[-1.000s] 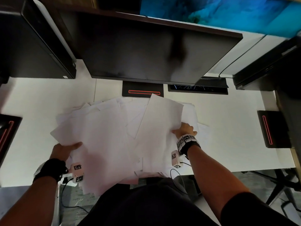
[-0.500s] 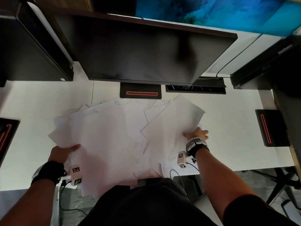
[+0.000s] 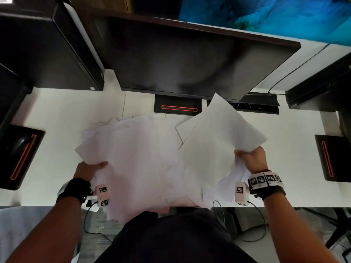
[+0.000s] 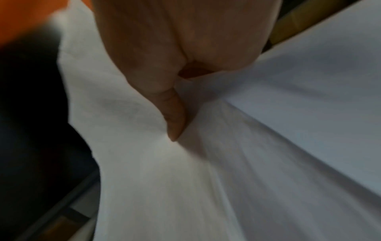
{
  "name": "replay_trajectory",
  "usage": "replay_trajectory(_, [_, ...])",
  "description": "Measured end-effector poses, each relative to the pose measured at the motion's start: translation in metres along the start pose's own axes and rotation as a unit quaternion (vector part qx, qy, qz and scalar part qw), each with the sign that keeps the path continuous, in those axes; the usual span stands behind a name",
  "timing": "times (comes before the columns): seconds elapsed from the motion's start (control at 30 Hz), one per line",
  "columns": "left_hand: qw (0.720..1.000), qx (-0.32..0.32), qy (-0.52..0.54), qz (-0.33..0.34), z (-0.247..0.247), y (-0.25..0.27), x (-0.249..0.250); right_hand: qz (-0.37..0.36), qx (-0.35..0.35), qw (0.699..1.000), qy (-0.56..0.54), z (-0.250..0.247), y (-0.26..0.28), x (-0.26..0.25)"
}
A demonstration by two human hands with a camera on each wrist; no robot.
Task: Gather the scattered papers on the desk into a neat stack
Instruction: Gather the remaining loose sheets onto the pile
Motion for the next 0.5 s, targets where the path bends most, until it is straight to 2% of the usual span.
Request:
replay_trajectory(0.1, [1.0, -0.012, 0.003, 0.005, 0.0, 0.002, 0.002, -0.066, -0.015, 0.995, -0.069, -0.022, 0.025, -0.029])
replay_trajectory(0.27, [0.999, -0.023, 0.036, 0.003, 0.002, 0.013, 0.004, -0.162, -0.079, 0.972, -0.148, -0.038, 0.073, -0.113])
replay_trajectory(0.37, [0.999, -0.026, 0.041, -0.005, 0.001, 0.014, 0.005, -0.191, -0.123, 0.957, -0.178, -0.027, 0.085, -0.153])
replay_trajectory(0.5, [0.999, -0.03, 0.044, 0.001, -0.001, 0.015, 0.006, -0.194, -0.187, 0.937, -0.22, 0.022, 0.078, -0.179])
Point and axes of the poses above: each hand's wrist, its own y-axis away from the middle knuckle, its own z-axis out of the palm, x = y × z, the point moved 4 cm from there along -y, towards the middle knuckle, and after that the axes turned 6 degrees about -x, right-handed, at the moved point
